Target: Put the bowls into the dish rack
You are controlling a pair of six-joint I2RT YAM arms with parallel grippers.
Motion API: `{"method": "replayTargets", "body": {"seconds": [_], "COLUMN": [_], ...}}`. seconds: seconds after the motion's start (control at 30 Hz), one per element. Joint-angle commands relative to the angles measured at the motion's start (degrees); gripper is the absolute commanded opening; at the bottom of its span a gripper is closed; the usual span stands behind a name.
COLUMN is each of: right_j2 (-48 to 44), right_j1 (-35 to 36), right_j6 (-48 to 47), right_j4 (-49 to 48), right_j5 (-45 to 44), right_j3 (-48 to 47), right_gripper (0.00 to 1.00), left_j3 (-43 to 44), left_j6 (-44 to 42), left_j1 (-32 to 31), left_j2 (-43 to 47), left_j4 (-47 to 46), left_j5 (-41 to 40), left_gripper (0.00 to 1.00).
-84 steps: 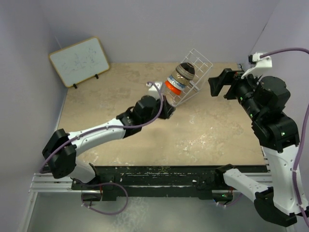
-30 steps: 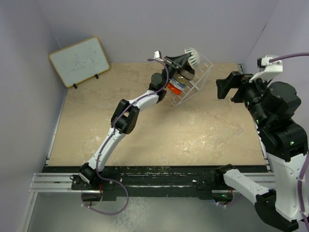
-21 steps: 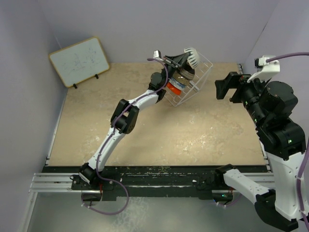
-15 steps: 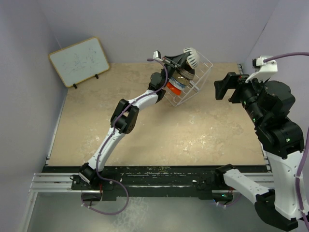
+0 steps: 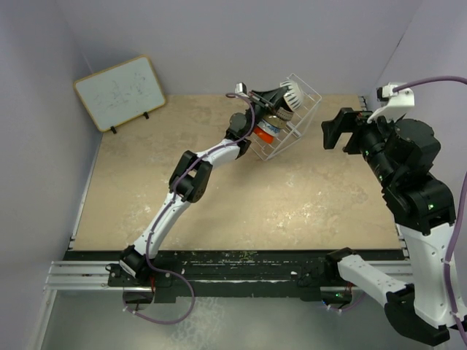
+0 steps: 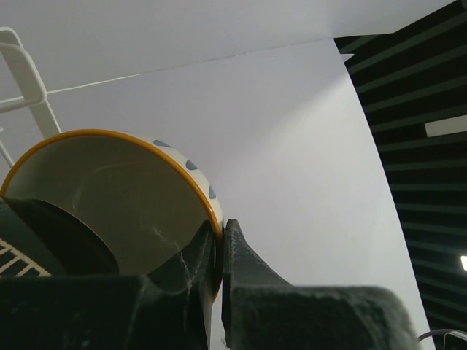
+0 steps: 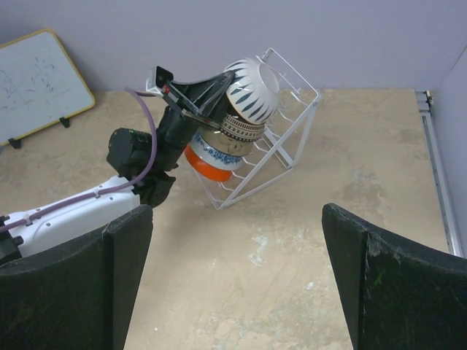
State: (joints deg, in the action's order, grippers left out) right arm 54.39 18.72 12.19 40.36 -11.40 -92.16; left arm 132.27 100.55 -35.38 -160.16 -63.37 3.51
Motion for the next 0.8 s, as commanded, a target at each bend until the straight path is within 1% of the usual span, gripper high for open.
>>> {"method": "replayTargets", "body": {"seconds": [0.0,0.23,0.33,0.5,0.67,0.77], "right_j2": [0.43,0.54,0.46,0.54,0.65,0.63], "right_j1": [-0.18,-0.18,-0.18,-0.18,-0.18,-0.18], "right_j6": [-1.12,-1.12,-1.24,-1.27,-1.14,-1.16], "right_j4": [-2.16,-2.35,-2.3,-2.46,-2.46,-2.45], "right_j5": [-0.47,-0.38,-0.38,-0.17,0.02,-0.01], "right_j3": [0.24,0.53,0.71,0.89,0.84,0.76], "right_gripper": [1.0,1.0,1.0,1.0,1.0,1.0], "left_j3": [0.47,0.18,-0.4,-4.31,-4.54,-5.12], "left_j6": [0.21,-0.21,-0.18,0.09,0.16,0.04], "left_j1": [0.92,1.01,1.03,0.94,1.02,0.96], "left_j2": [0.47,1.23,1.76,3.79,4.22,4.68], "left_j4": [-1.62,1.07,1.59,1.16,1.47,1.48], "left_j5": [0.68,0.98,0.84,-0.71,-0.78,-0.79], "left_gripper": [0.07,0.09,0.13,0.19,0.24,0.29]}}
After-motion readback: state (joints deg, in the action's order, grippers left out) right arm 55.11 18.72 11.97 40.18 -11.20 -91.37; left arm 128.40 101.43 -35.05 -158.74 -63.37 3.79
